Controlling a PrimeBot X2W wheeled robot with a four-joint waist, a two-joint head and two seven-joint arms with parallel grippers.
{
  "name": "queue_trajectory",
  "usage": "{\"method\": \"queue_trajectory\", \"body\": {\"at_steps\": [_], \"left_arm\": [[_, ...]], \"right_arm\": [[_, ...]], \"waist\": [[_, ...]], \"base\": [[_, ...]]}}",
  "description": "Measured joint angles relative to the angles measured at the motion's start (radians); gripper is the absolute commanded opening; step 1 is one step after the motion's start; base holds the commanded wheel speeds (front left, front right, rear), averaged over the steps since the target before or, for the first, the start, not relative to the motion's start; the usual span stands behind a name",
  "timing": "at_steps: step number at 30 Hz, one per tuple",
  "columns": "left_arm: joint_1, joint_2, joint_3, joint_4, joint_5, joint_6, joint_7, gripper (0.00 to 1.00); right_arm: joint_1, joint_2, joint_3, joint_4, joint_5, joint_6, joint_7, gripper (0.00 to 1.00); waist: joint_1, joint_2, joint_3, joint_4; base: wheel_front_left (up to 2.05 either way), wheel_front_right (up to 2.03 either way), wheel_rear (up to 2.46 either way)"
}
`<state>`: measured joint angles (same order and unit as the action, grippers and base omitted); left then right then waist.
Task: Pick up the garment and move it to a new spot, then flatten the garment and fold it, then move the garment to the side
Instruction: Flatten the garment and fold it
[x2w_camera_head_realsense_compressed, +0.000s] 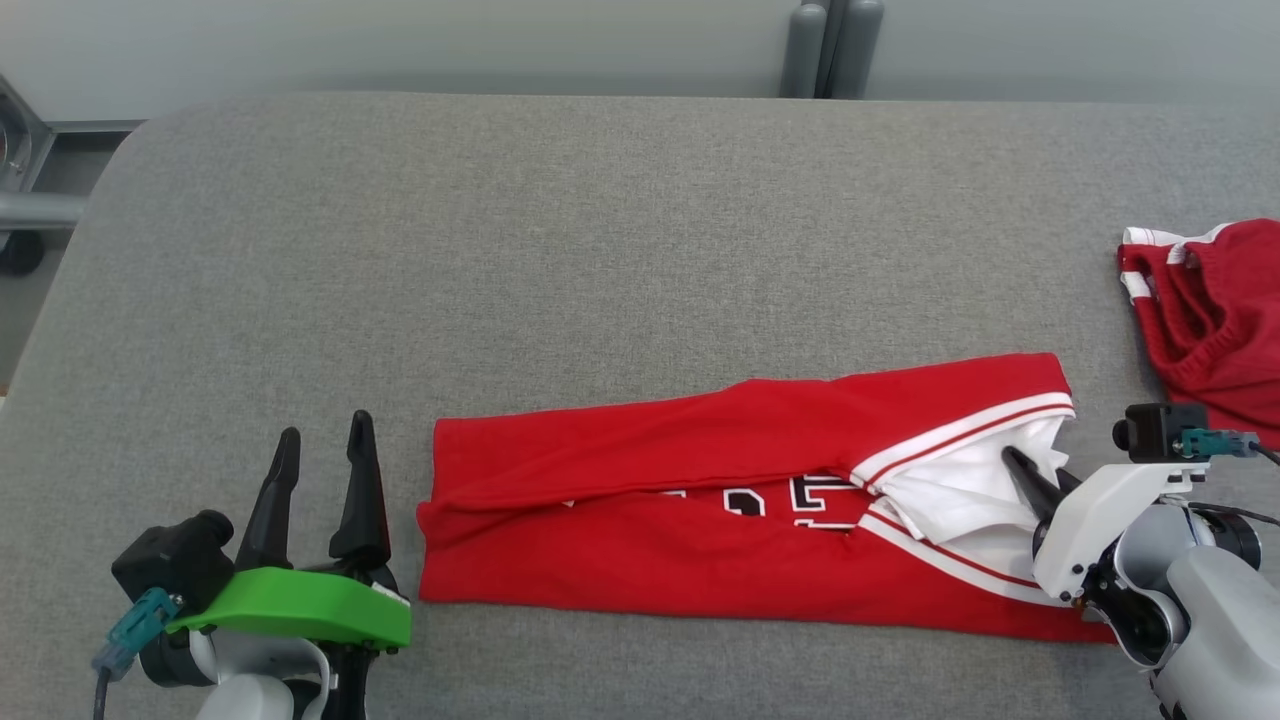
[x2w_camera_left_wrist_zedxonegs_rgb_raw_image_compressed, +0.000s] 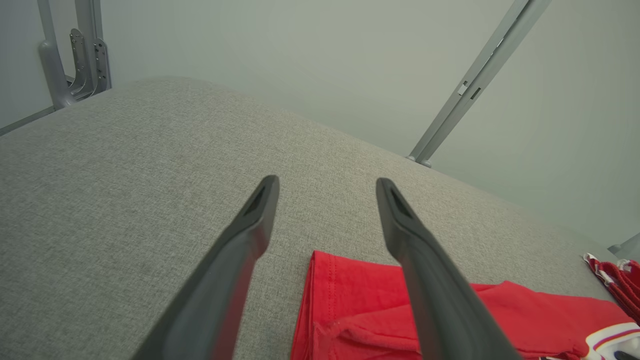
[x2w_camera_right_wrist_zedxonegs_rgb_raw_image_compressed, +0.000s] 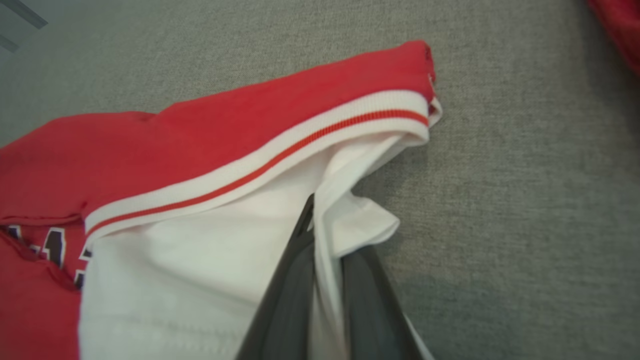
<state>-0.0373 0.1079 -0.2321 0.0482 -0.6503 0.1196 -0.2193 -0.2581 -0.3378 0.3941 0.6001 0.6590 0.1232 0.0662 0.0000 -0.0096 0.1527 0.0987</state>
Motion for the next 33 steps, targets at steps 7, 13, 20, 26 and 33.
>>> {"method": "queue_trajectory", "body": {"at_steps": [7,13,20,26,33], "left_arm": [[0.027,-0.001,0.017,-0.004,0.003,0.004,0.0,1.0],[0.037,-0.001,0.018,-0.008,0.004,0.004,0.0,1.0],[0.041,-0.005,0.01,-0.011,0.004,0.004,0.009,1.0],[0.051,-0.015,0.0,-0.008,0.004,0.004,0.019,1.0],[0.06,-0.023,-0.022,0.0,0.004,0.004,0.026,1.0]], "right_arm": [[-0.009,-0.007,-0.046,0.002,0.029,0.001,-0.029,0.0],[-0.028,-0.053,-0.088,-0.011,0.061,0.001,-0.035,0.0],[-0.032,-0.128,-0.116,-0.021,0.073,0.001,-0.024,0.0],[-0.026,-0.094,-0.114,-0.077,0.159,0.001,0.012,0.0],[-0.02,-0.058,-0.006,-0.224,0.19,0.001,0.05,0.0]], "waist": [[0.0,0.0,-0.01,-0.023],[0.0,0.0,-0.023,-0.053],[0.0,0.0,-0.048,-0.087],[0.0,0.0,-0.073,-0.104],[0.0,0.0,-0.094,-0.103]], "base": [[0.0,0.0,0.0],[0.0,0.0,0.0],[0.0,0.0,0.0],[0.0,0.0,0.0],[0.0,0.0,0.0]]}}
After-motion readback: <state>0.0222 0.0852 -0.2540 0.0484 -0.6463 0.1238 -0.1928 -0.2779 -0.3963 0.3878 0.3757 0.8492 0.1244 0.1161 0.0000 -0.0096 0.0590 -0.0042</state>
